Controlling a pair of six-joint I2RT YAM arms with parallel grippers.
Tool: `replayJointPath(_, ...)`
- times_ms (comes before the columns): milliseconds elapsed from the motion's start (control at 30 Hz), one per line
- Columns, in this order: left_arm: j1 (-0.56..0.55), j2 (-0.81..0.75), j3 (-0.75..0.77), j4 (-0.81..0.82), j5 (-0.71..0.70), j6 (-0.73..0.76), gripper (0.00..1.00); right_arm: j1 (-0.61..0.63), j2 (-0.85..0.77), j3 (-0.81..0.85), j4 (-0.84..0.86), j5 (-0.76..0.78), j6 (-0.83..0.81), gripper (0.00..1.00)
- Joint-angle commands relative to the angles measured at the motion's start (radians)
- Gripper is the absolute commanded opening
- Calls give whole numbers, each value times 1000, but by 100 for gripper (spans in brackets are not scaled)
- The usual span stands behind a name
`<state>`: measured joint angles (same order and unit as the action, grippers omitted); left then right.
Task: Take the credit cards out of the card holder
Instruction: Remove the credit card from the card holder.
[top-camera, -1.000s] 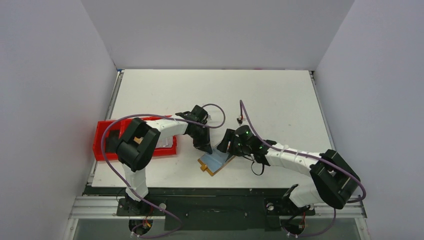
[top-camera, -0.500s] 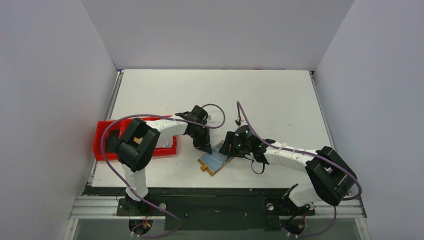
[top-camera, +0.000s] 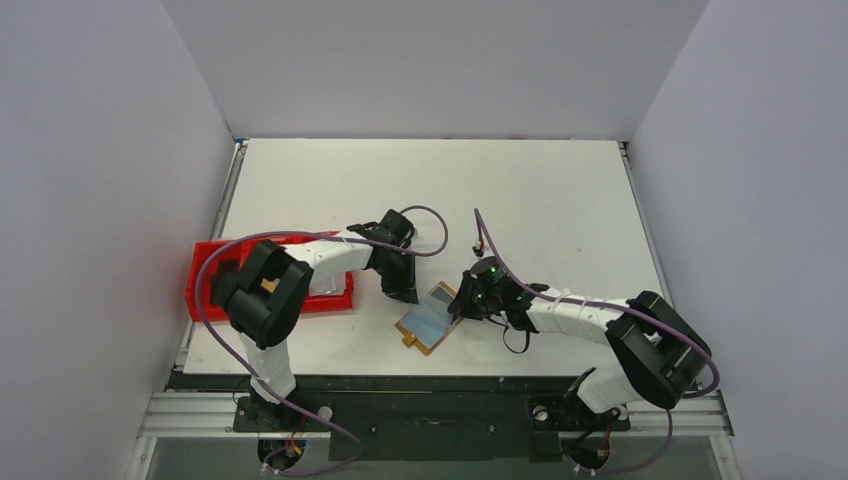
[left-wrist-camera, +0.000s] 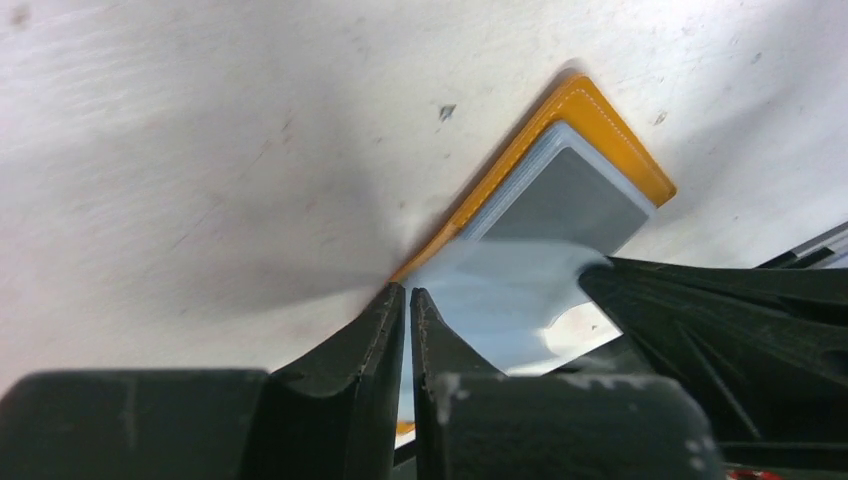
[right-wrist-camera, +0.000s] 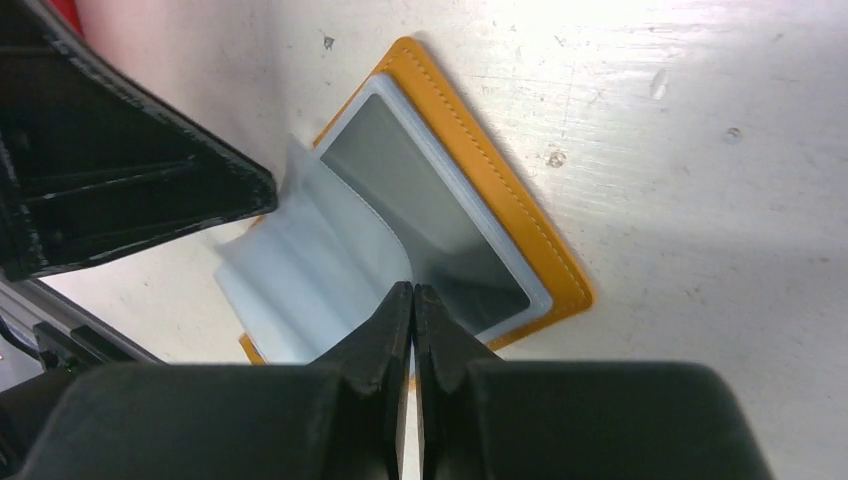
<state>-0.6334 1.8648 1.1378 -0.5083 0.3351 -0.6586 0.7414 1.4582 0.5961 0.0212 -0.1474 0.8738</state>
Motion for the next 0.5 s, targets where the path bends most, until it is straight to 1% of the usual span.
replayJointPath(0, 5, -137, 25, -99, -105, 37, 9, 17, -103, -31, 11, 76, 40, 0)
replayJointPath(33, 7, -174, 23, -105, -115, 35, 12, 21, -126, -37, 10, 82, 54, 0)
replayJointPath(100, 8, -225, 2, -128, -134, 33, 16, 30, -158, -60, 11, 107, 75, 0)
replayJointPath(233, 3, -317, -80, -128, -139, 10, 16, 58, -217, -80, -3, 158, 114, 0)
replayJointPath(300, -1, -361, -136, -117, -132, -8, 14, 71, -231, -83, -5, 181, 125, 0)
replayJointPath(400, -5, -414, -212, -83, -101, -40, 6, 91, -227, -84, -5, 199, 135, 0)
replayJointPath(467, -36, -442, -259, -54, -82, -66, 2, 105, -221, -88, -1, 212, 145, 0)
